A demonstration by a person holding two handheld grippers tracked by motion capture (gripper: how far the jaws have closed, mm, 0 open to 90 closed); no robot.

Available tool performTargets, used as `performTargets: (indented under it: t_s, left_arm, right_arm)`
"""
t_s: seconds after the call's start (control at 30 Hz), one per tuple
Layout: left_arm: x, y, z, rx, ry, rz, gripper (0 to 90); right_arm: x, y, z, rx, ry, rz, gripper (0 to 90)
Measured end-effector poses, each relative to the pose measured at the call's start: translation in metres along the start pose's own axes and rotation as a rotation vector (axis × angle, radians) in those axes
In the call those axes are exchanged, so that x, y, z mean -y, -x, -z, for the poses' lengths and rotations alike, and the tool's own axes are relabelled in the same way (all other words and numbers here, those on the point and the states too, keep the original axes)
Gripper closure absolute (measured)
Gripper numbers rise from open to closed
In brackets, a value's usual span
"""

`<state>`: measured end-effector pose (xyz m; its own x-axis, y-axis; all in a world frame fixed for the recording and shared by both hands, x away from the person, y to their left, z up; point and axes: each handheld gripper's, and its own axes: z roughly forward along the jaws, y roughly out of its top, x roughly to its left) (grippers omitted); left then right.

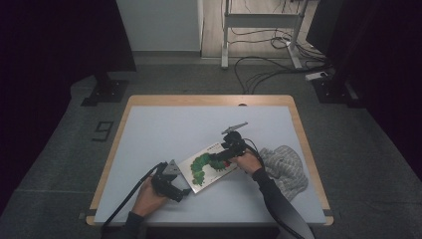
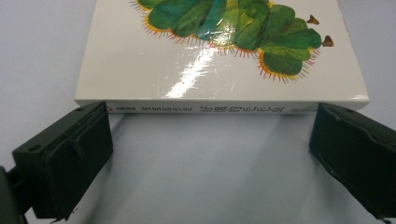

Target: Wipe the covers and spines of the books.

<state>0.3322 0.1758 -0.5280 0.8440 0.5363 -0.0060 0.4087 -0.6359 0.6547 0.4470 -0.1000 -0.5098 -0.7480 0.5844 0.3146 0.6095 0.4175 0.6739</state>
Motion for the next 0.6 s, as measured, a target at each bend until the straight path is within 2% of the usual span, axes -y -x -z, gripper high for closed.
performTargets:
  t_s: [0.13,0.27,0.33,0.5,0.6]
  left_arm:
    - [0.0,0.0,0.0,0.0,0.0,0.0,0.0]
    - [0.0,0.0,0.0,0.0,0.001,0.001,0.0]
    - [0.0,0.0,0.0,0.0,0.001,0.001,0.0]
    - [0.0,0.0,0.0,0.001,0.0,0.0,0.0]
    - [0.0,0.0,0.0,0.001,-0.001,-0.001,0.0]
  right_arm:
    - [0.002,-0.001,0.005,-0.01,0.013,-0.013,9.5]
    - [0.004,-0.003,0.009,-0.027,0.005,-0.013,13.4]
    - [0.006,-0.007,0.011,-0.019,-0.01,0.019,13.5]
    - [0.007,-0.009,0.015,-0.005,-0.04,0.062,16.0]
    - [0.007,-0.01,0.02,-0.019,-0.057,0.089,17.7]
